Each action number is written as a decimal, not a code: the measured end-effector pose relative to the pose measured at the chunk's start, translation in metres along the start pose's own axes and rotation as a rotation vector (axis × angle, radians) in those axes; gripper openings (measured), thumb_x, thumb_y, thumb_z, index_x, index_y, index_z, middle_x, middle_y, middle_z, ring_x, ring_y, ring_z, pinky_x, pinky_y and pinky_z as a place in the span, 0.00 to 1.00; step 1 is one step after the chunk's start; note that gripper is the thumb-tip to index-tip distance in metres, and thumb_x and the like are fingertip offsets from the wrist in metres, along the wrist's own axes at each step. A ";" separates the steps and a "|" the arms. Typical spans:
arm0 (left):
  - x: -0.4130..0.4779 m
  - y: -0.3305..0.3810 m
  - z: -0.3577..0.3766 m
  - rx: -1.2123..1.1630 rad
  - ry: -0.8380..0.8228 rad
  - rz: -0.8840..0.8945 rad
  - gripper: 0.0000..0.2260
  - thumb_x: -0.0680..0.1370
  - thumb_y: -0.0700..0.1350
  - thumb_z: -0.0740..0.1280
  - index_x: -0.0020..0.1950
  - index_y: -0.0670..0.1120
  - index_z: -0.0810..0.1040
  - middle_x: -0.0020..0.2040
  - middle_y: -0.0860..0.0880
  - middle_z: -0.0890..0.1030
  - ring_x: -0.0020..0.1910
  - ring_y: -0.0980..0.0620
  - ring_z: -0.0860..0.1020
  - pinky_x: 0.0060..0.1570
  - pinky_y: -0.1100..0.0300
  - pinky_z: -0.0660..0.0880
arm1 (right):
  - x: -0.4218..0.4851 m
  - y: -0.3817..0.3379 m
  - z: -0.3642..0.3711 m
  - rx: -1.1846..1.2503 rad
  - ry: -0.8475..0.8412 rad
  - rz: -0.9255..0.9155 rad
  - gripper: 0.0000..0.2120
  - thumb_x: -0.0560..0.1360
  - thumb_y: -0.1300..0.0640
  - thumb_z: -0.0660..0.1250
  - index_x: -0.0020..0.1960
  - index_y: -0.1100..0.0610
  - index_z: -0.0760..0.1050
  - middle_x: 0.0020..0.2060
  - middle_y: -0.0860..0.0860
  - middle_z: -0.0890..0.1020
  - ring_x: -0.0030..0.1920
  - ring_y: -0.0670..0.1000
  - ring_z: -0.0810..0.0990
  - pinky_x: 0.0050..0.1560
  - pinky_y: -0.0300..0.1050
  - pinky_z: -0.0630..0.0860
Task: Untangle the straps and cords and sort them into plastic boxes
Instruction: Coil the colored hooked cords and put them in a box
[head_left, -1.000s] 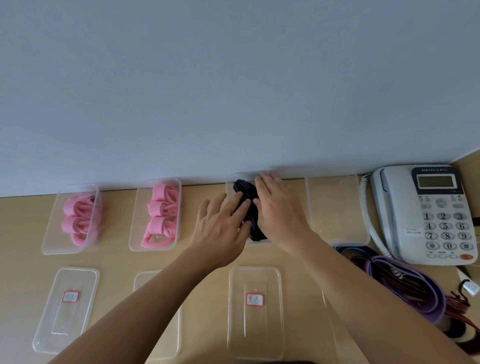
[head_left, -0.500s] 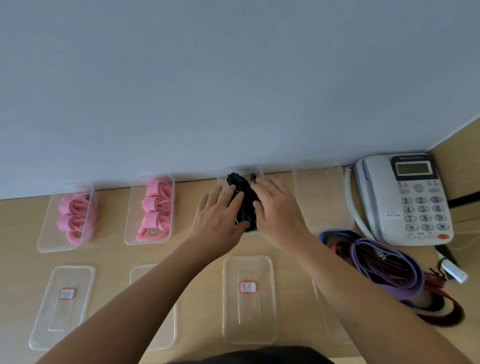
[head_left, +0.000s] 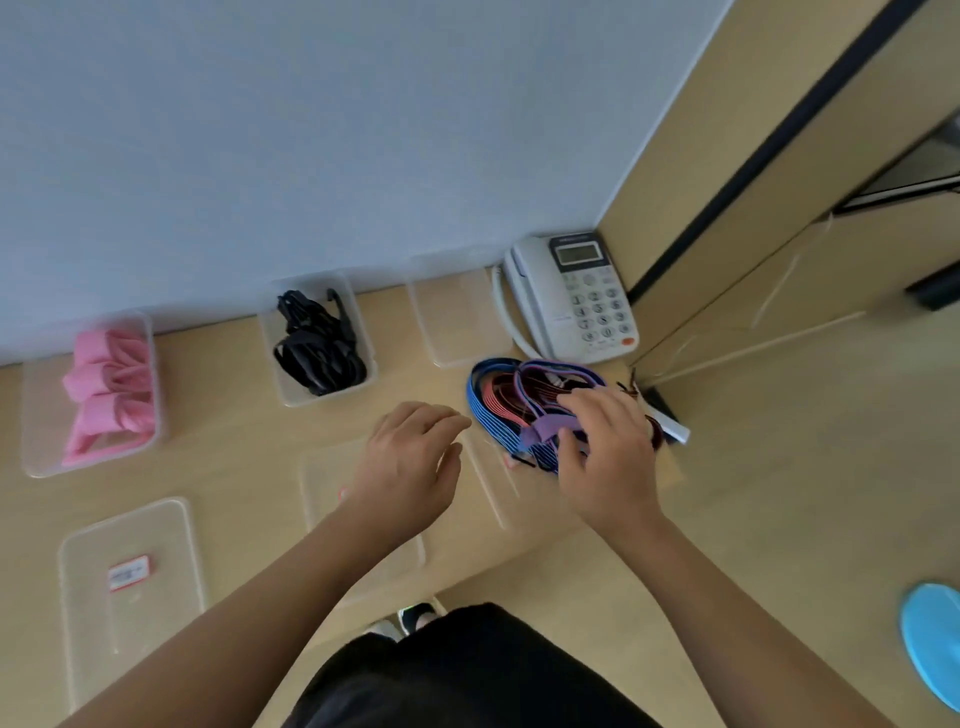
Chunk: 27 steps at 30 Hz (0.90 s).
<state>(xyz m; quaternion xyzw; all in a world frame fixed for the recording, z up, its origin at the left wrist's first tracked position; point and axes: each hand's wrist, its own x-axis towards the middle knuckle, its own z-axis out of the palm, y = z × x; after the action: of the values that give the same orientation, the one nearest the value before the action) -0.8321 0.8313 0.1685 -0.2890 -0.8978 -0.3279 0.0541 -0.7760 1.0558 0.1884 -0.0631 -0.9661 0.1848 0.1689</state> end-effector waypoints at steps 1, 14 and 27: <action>-0.003 0.005 0.004 -0.013 -0.001 -0.004 0.16 0.68 0.29 0.77 0.55 0.40 0.86 0.50 0.44 0.87 0.48 0.38 0.84 0.47 0.44 0.82 | -0.005 0.005 -0.006 -0.004 -0.024 0.051 0.16 0.73 0.60 0.69 0.59 0.61 0.79 0.56 0.55 0.81 0.61 0.61 0.75 0.65 0.57 0.71; -0.030 0.050 -0.002 -0.053 -0.067 -0.214 0.14 0.76 0.35 0.71 0.61 0.43 0.85 0.58 0.45 0.85 0.58 0.40 0.81 0.57 0.52 0.73 | 0.017 0.021 0.003 -0.277 -0.513 -0.021 0.26 0.76 0.44 0.68 0.68 0.57 0.69 0.63 0.54 0.76 0.67 0.57 0.69 0.64 0.53 0.72; -0.003 0.114 0.026 0.091 -0.070 -0.474 0.15 0.81 0.44 0.69 0.68 0.50 0.80 0.66 0.51 0.81 0.67 0.49 0.76 0.60 0.62 0.66 | 0.040 0.089 0.007 -0.046 -0.445 -0.213 0.04 0.75 0.59 0.65 0.49 0.58 0.73 0.46 0.55 0.75 0.44 0.58 0.78 0.39 0.46 0.66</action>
<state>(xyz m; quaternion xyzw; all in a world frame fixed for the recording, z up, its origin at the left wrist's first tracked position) -0.7636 0.9168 0.2108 -0.0786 -0.9557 -0.2805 -0.0426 -0.8109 1.1427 0.1611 0.0776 -0.9847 0.1530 -0.0309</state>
